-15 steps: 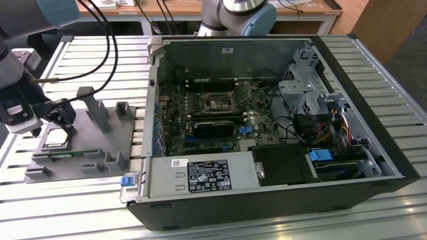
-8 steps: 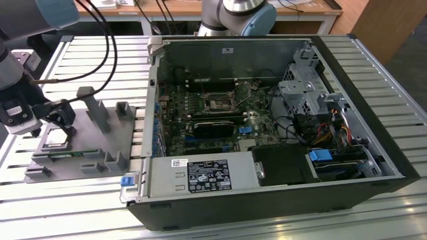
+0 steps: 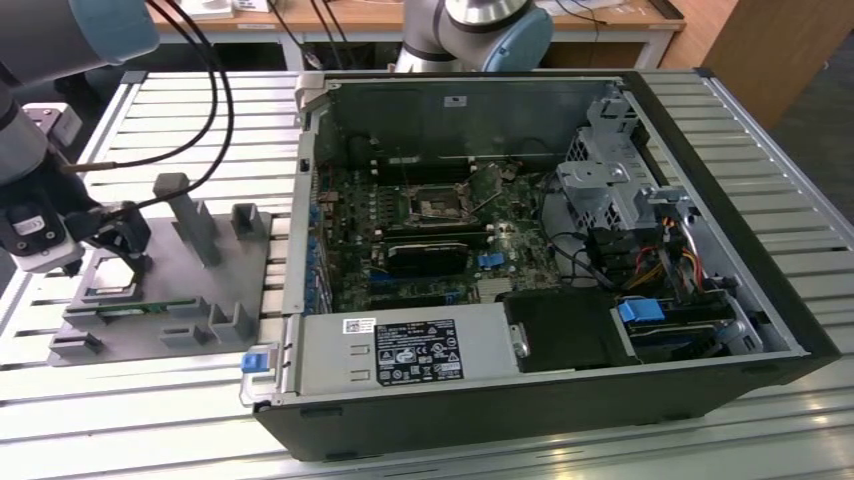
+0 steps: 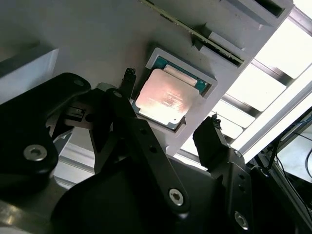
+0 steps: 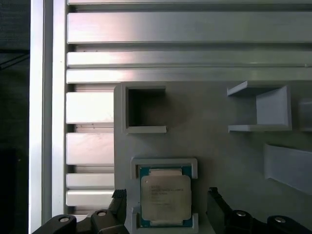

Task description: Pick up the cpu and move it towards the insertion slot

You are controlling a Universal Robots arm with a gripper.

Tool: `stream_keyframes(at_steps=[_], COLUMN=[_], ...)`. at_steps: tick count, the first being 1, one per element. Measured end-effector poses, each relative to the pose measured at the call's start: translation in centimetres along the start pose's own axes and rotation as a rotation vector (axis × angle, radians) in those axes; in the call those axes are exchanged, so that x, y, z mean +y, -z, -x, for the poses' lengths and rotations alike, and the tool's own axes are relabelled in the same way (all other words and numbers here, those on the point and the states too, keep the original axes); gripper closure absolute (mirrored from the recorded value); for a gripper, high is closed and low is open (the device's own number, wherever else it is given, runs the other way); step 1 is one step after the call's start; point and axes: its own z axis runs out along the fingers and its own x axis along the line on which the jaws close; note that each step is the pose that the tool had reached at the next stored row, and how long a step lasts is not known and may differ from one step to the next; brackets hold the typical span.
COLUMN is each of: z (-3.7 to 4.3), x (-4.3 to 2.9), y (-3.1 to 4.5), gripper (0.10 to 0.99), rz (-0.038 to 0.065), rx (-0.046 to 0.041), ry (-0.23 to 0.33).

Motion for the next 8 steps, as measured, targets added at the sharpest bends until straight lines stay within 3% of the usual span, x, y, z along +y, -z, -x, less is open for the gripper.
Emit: stream_keyframes(at_steps=[8], z=[-0.11], x=[-0.04], y=[-0.86], gripper=[0.329], rz=[0.000], rx=[0.0001], ry=[0.001])
